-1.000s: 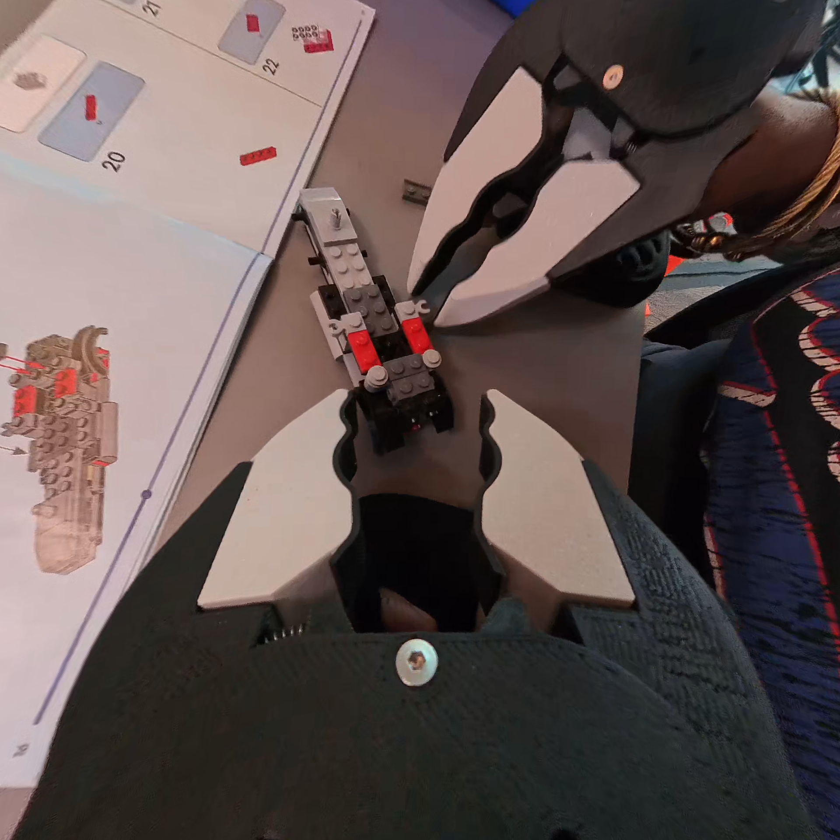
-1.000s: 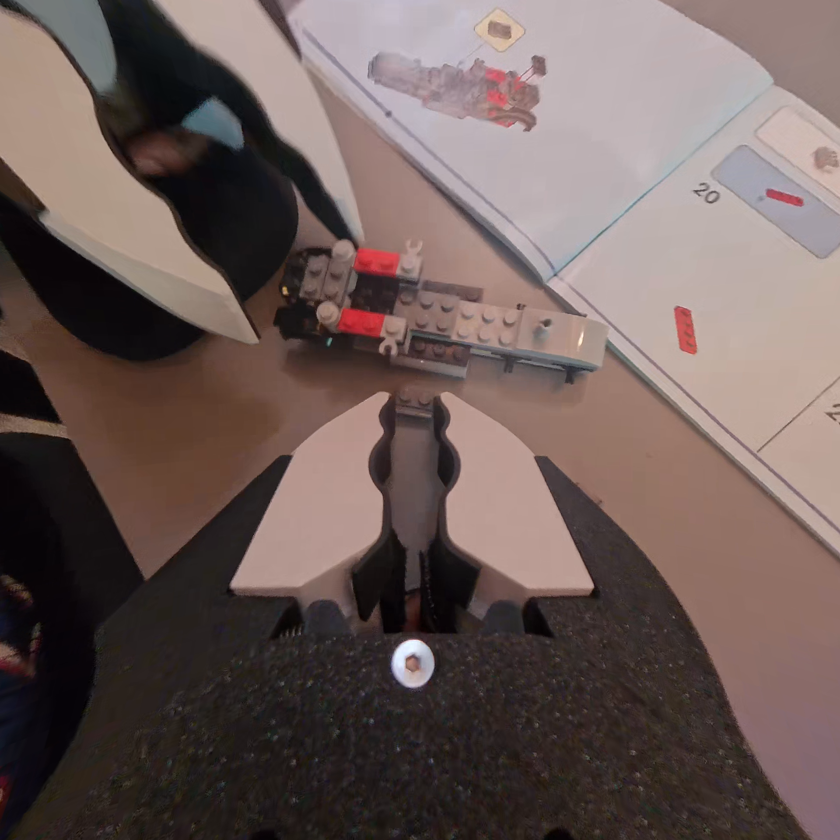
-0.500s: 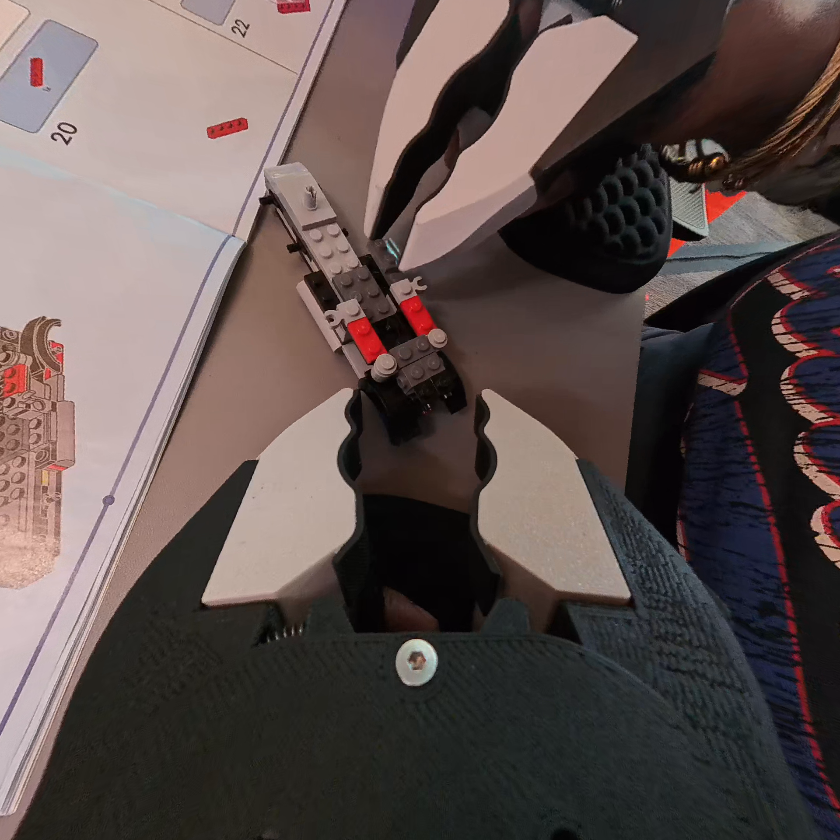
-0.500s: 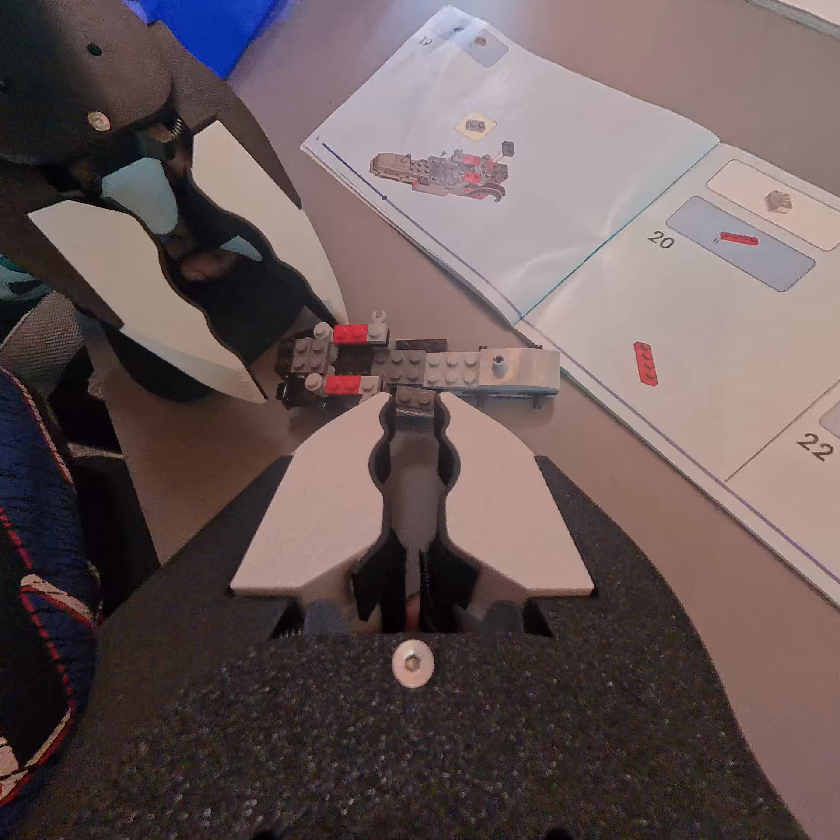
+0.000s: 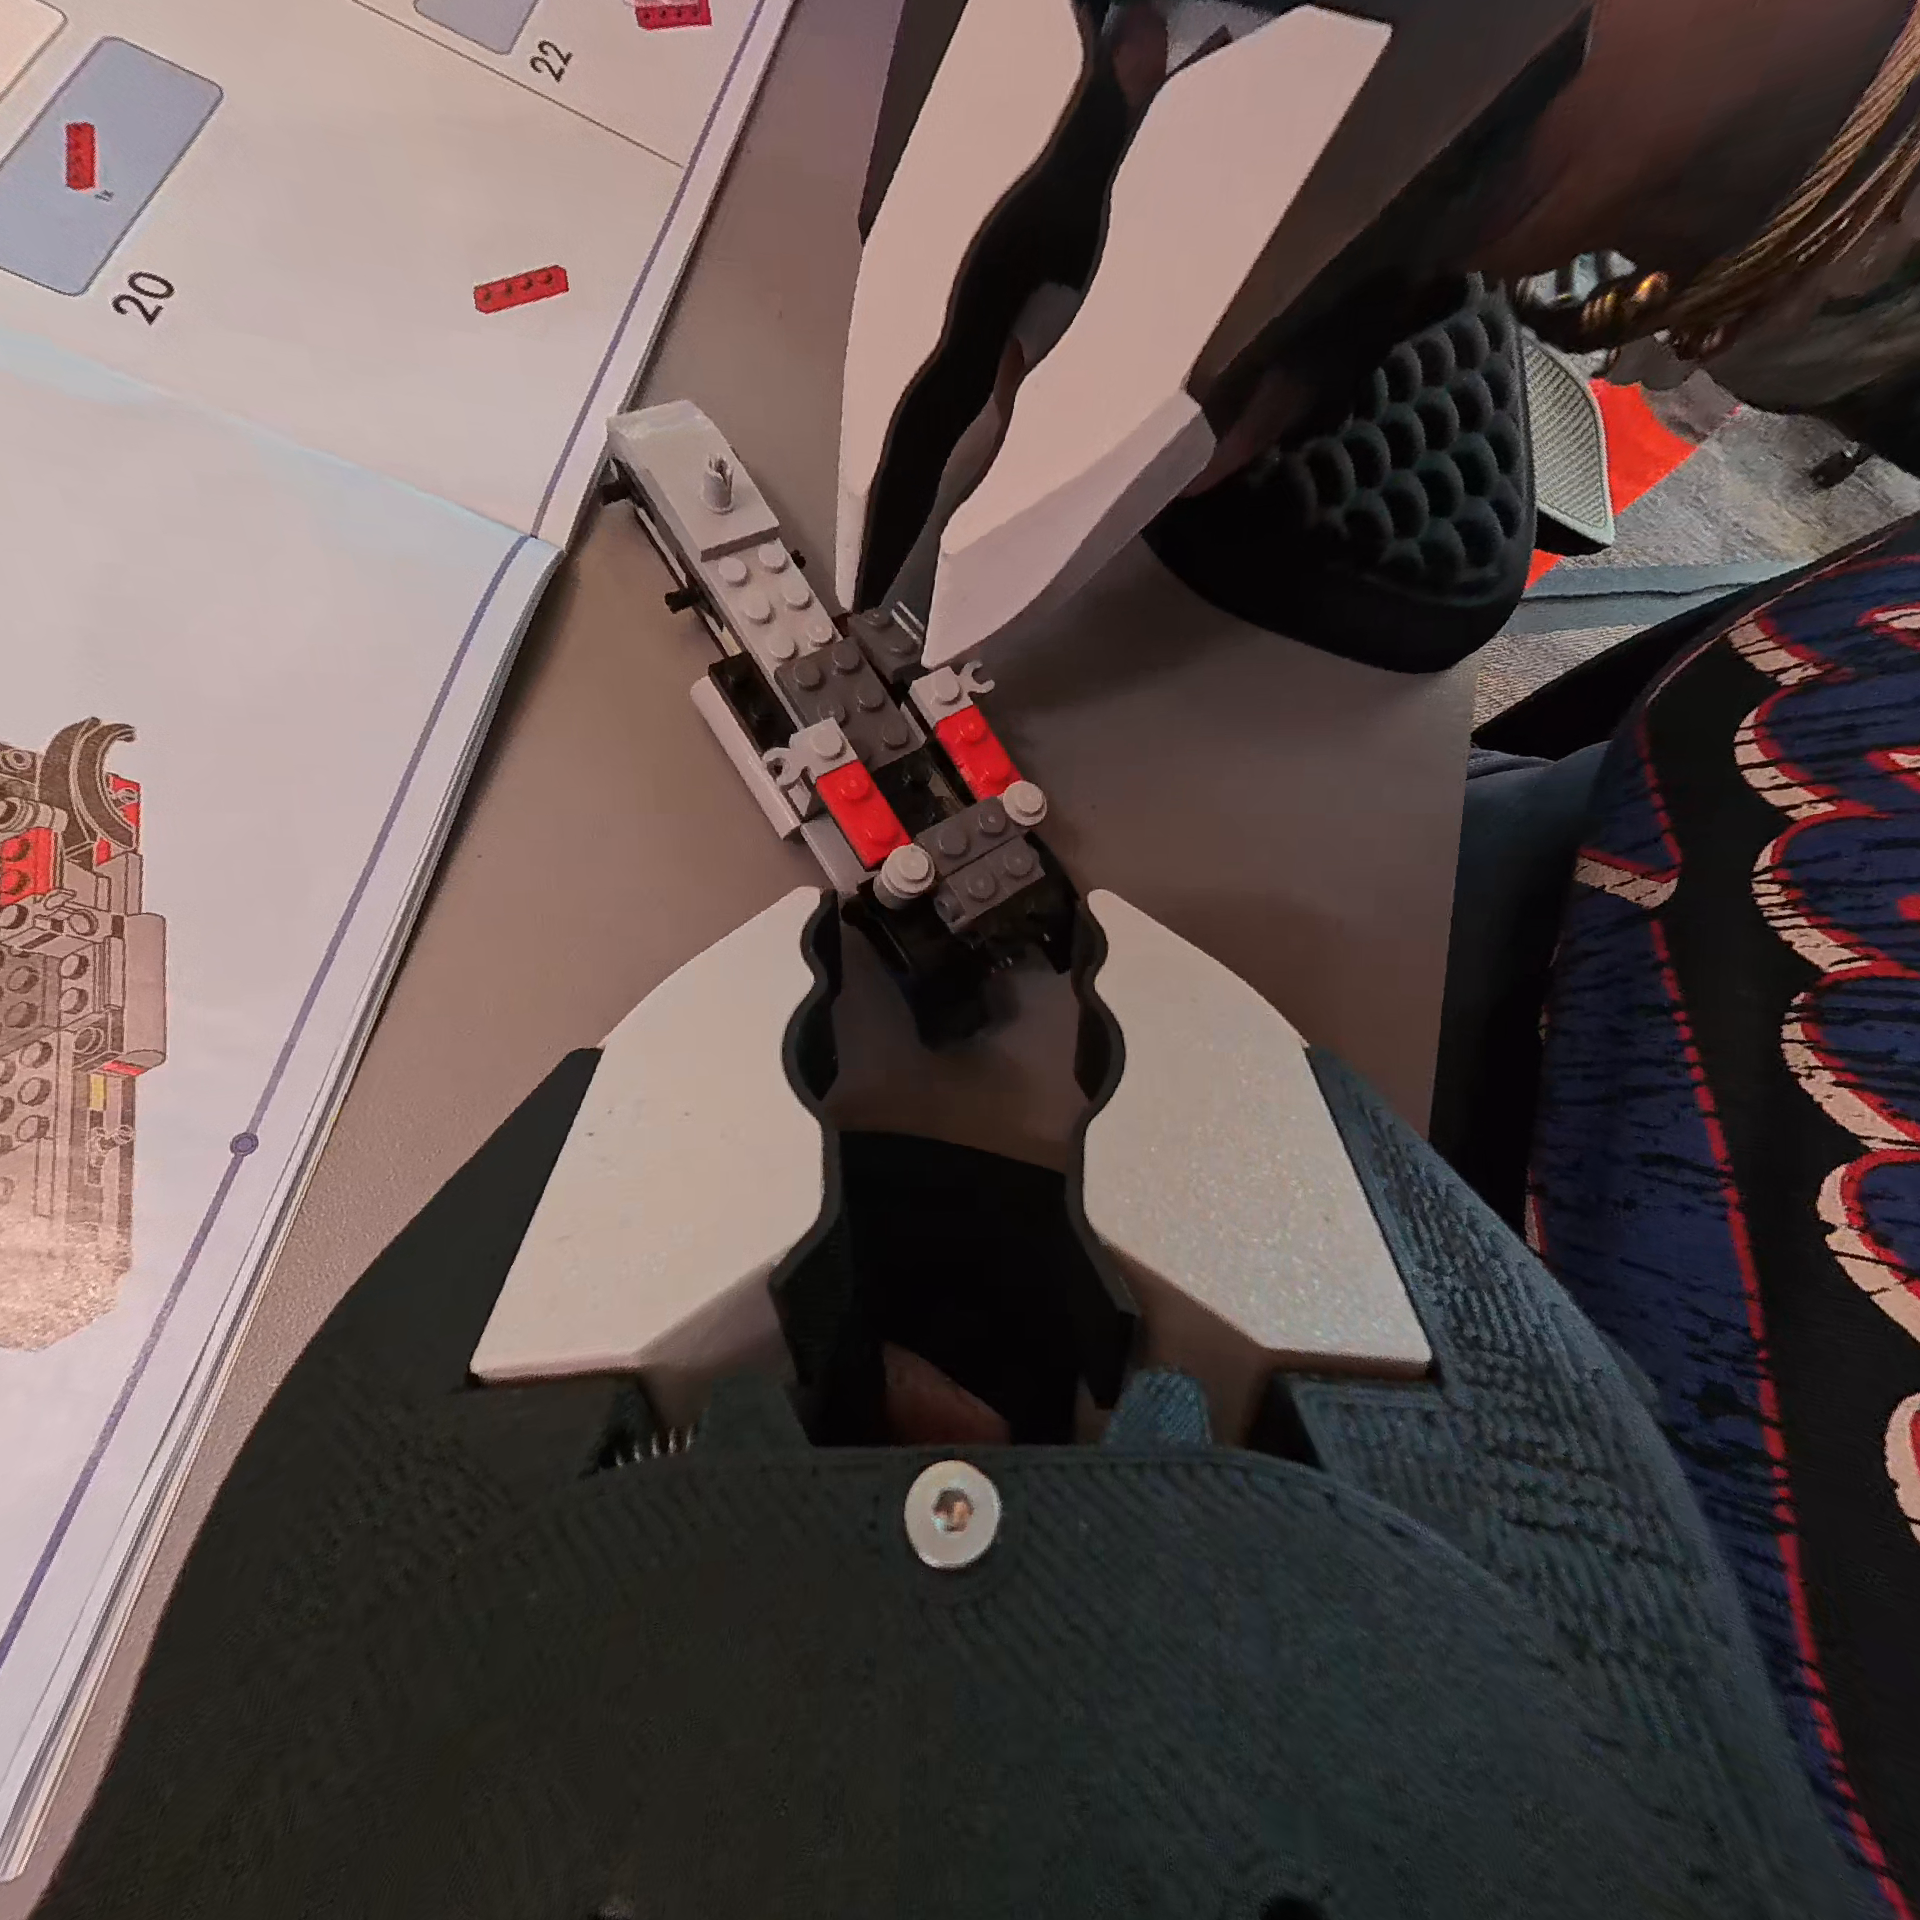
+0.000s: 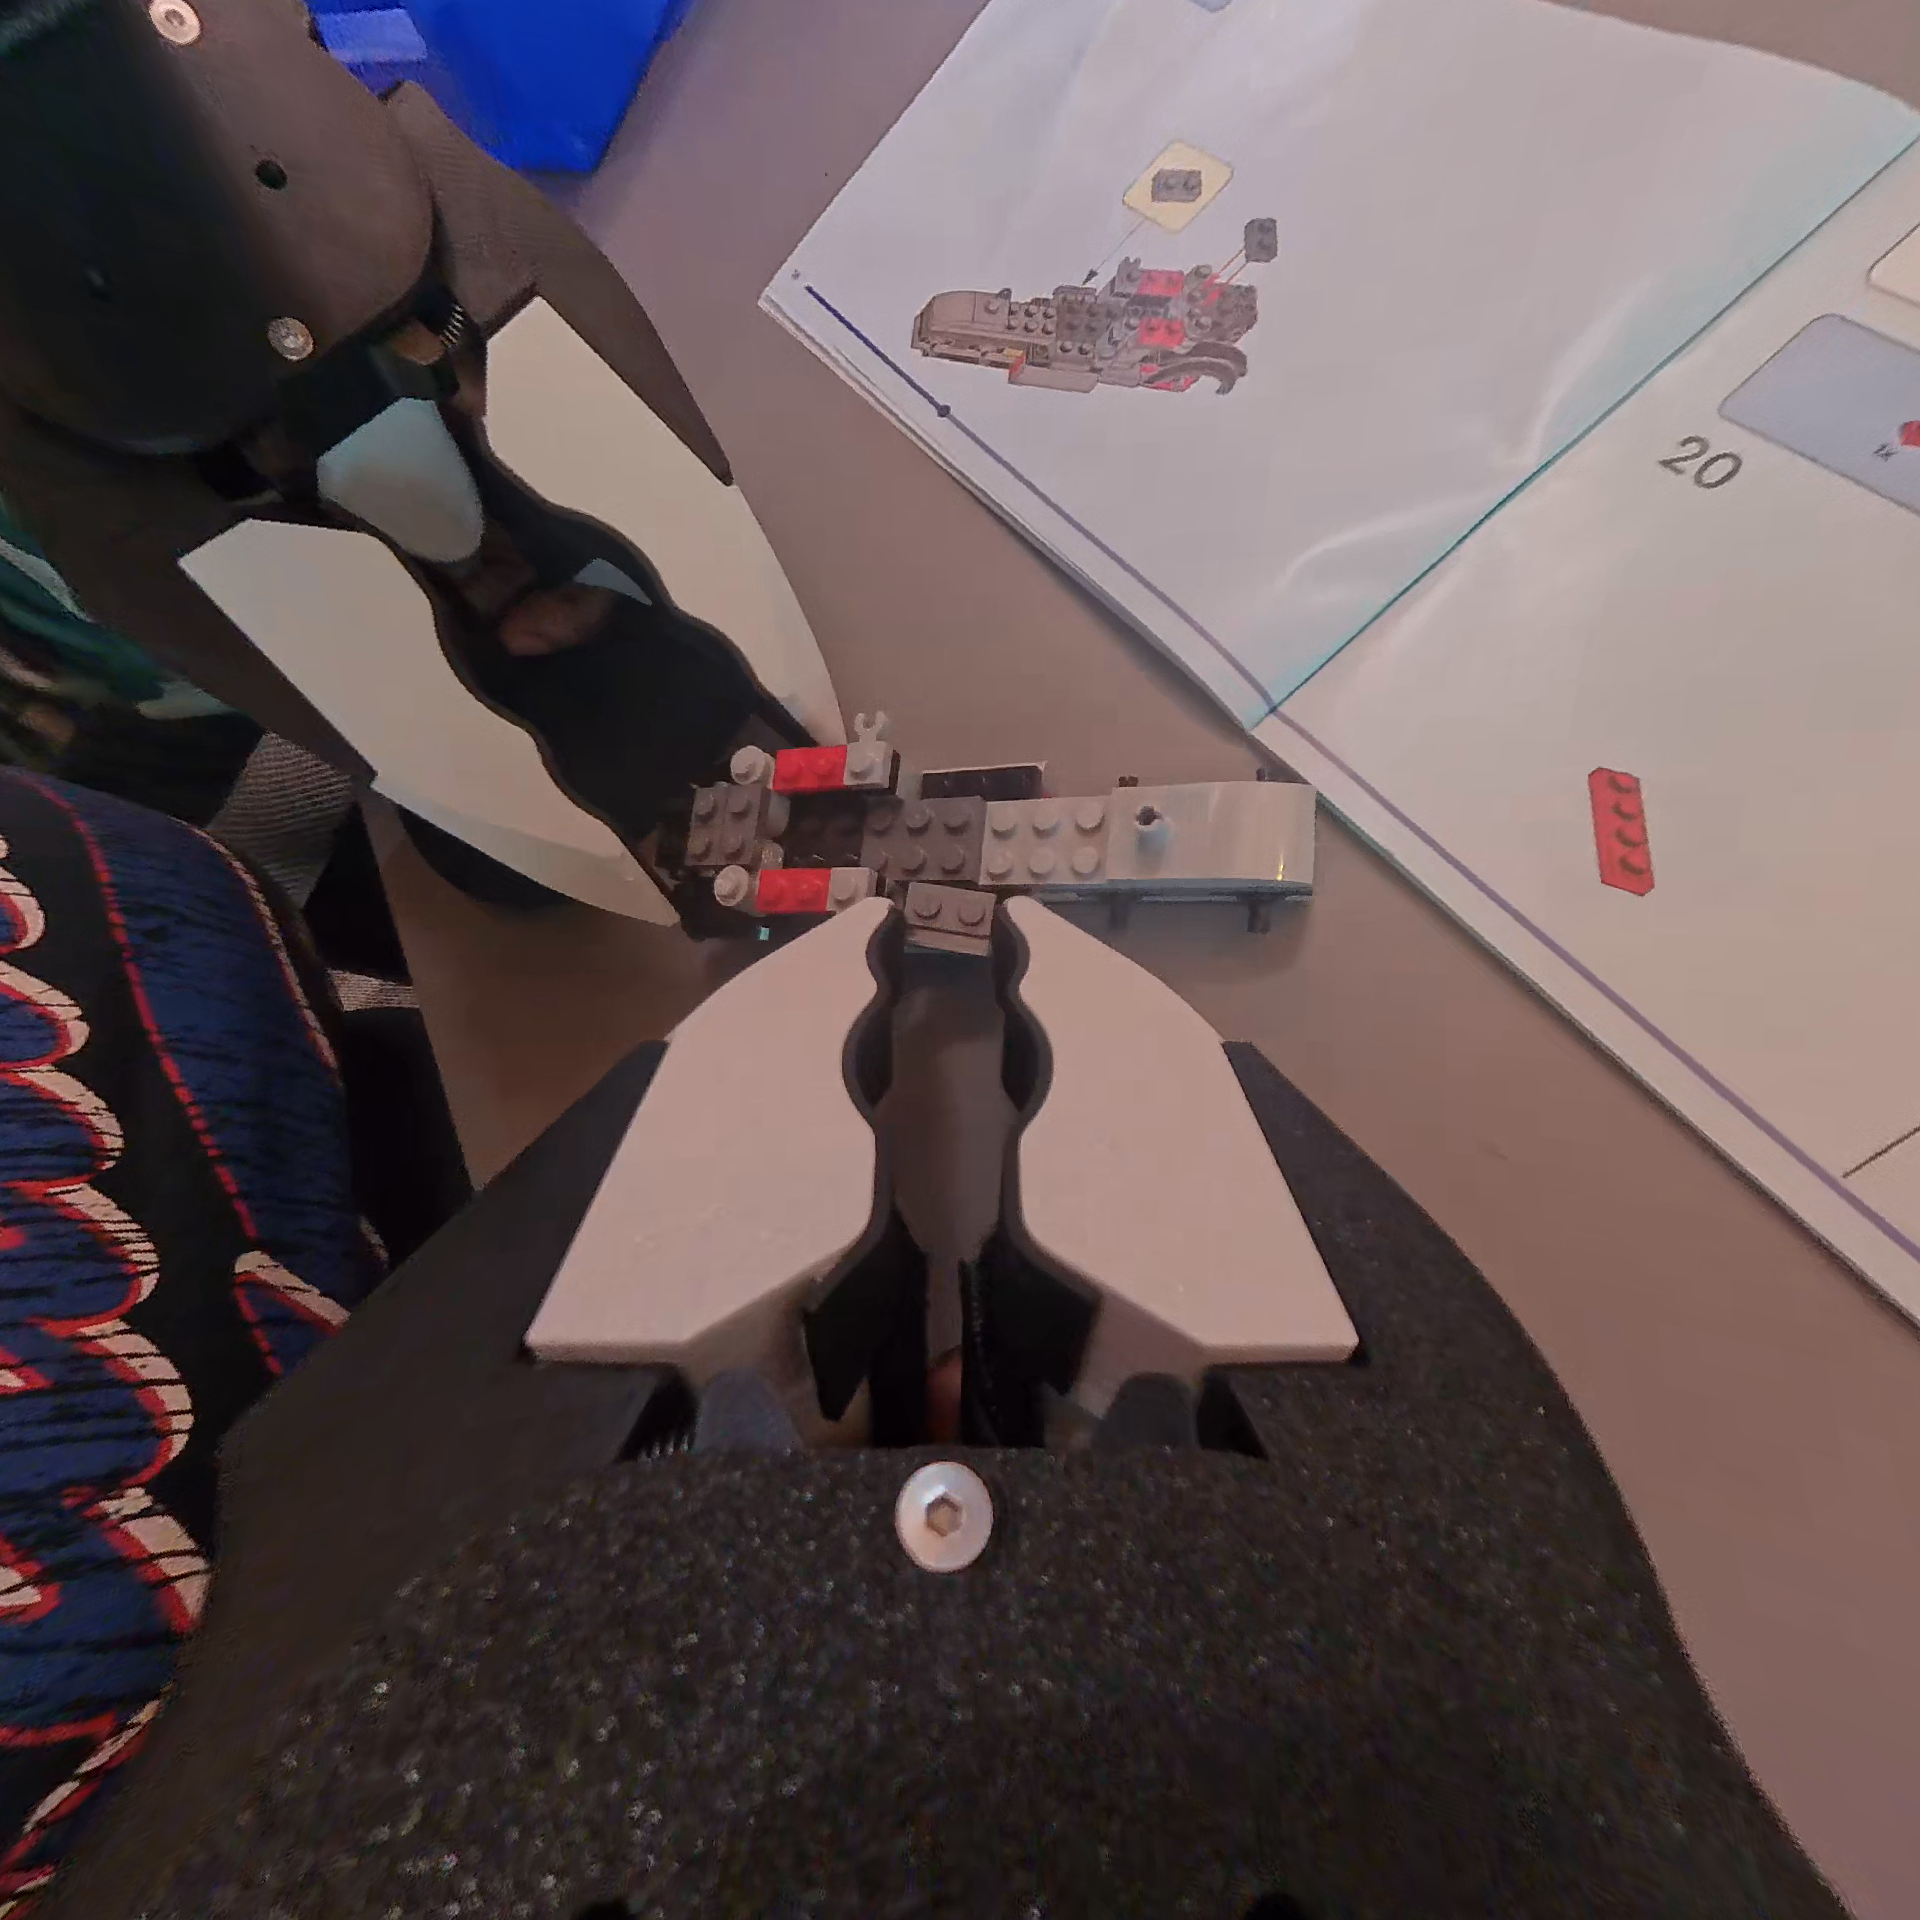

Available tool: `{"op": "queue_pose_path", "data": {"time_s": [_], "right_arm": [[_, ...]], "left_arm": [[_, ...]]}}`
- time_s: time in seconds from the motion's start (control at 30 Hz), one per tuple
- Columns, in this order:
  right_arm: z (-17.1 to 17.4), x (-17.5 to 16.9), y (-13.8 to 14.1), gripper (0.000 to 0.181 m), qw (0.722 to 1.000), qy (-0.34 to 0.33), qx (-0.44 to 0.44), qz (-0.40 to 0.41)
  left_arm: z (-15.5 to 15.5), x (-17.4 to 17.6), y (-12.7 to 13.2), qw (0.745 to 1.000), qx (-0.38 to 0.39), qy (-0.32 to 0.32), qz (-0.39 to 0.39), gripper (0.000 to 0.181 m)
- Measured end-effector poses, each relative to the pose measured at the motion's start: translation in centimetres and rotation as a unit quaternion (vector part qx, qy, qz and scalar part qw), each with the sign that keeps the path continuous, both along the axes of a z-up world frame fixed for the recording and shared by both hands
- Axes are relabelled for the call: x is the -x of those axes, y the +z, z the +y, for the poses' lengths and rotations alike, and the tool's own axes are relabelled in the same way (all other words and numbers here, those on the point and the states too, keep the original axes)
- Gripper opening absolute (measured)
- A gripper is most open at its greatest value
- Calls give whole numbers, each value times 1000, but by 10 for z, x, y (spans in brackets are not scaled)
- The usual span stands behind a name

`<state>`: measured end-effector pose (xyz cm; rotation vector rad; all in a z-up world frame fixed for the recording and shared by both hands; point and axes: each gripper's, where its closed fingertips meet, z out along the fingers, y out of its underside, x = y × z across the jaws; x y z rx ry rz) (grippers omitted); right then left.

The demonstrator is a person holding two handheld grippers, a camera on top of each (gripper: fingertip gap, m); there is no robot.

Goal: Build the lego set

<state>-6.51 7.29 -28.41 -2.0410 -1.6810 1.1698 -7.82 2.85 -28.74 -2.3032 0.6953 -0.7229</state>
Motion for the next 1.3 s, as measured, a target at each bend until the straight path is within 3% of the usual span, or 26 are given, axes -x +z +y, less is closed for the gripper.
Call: {"op": "queue_pose_path", "data": {"time_s": [0.3, 0.9, 1.0, 1.07, 1.2, 1.3], "right_arm": [[-6, 6, 13, 16, 998, 12, 54, 31], [-5, 7, 8, 19, 997, 30, 64, 30], [1, 6, 24, 18, 994, 28, 77, 77], [10, -6, 34, 11, 993, 36, 45, 103], [15, -36, 14, 18, 993, 87, -75, 37], [5, -34, 8, 20, 986, 110, -123, 38]], "left_arm": [[-1, 0, 0, 1000, -3, -3, -1, 43], [0, 0, 0, 1000, 0, -2, -4, 43], [0, 0, 0, 1000, 2, -1, -6, 43], [0, 0, 0, 1000, 2, -1, -7, 42], [0, 0, 0, 1000, 2, -1, -8, 43], [0, 0, 0, 1000, 1, 0, -6, 42]]}}
